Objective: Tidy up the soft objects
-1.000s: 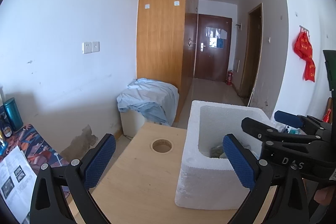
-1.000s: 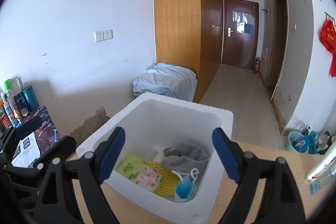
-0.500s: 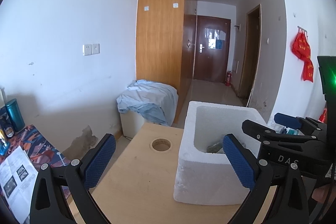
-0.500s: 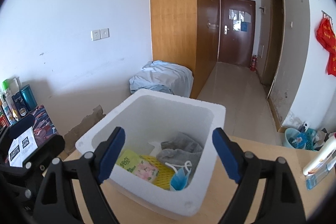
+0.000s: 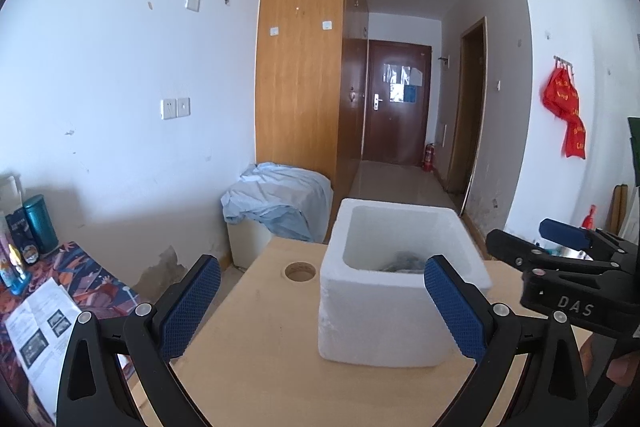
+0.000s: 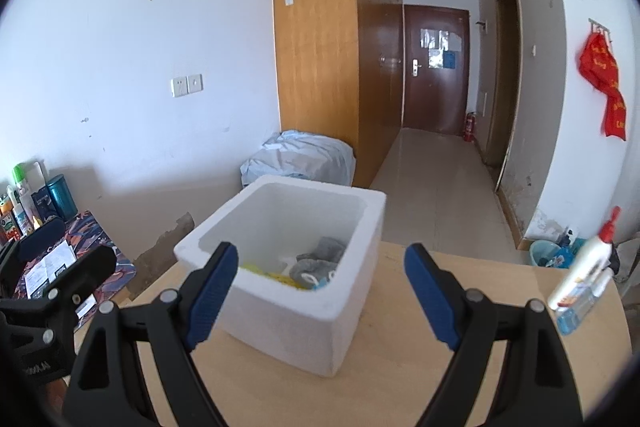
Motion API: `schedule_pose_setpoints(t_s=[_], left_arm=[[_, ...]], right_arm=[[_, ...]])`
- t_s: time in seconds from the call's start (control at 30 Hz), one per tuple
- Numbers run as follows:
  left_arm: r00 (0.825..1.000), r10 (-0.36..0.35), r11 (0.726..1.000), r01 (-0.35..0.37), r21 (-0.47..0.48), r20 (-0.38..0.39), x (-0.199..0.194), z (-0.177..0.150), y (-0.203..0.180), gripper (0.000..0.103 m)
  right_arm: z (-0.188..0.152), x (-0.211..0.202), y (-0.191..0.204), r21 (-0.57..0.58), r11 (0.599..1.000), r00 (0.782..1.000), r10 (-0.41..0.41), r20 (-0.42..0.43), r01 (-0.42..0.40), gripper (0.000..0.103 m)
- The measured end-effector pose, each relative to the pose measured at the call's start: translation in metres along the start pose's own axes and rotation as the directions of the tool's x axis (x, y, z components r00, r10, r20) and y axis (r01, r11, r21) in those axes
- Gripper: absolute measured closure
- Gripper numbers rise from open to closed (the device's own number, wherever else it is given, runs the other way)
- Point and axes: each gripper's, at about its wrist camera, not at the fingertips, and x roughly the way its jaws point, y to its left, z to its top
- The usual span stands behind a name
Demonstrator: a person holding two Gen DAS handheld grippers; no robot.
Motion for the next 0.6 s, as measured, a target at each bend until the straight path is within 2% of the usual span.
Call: schedule_pose_setpoints(t_s=[0.1, 0.2, 0.6], left_arm=[[1.0, 0.002, 1.0, -0.002, 0.006, 0.004, -0.018, -0.004, -0.004, 0.001], [1.0, -0.005, 1.0, 0.005, -0.001, 0.006, -0.036, -0.008, -0.006, 0.001], [1.0, -0.022, 1.0, 0.022, 0.001, 0.021, -0.094, -0.028, -0.011, 0.001]], right_arm=[[-0.003, -0.021, -0.002, 0.005, 1.0, 1.0, -0.006, 0.017, 0.006, 0.014], [-0.006, -0.041, -0.002, 0.015, 1.0, 0.999, -0.006, 0.037, 0.005, 0.008], [-0.034, -0.106, -0.001, 0.027, 0.999, 0.995, -0.027, 0.094, 0.025, 0.007]])
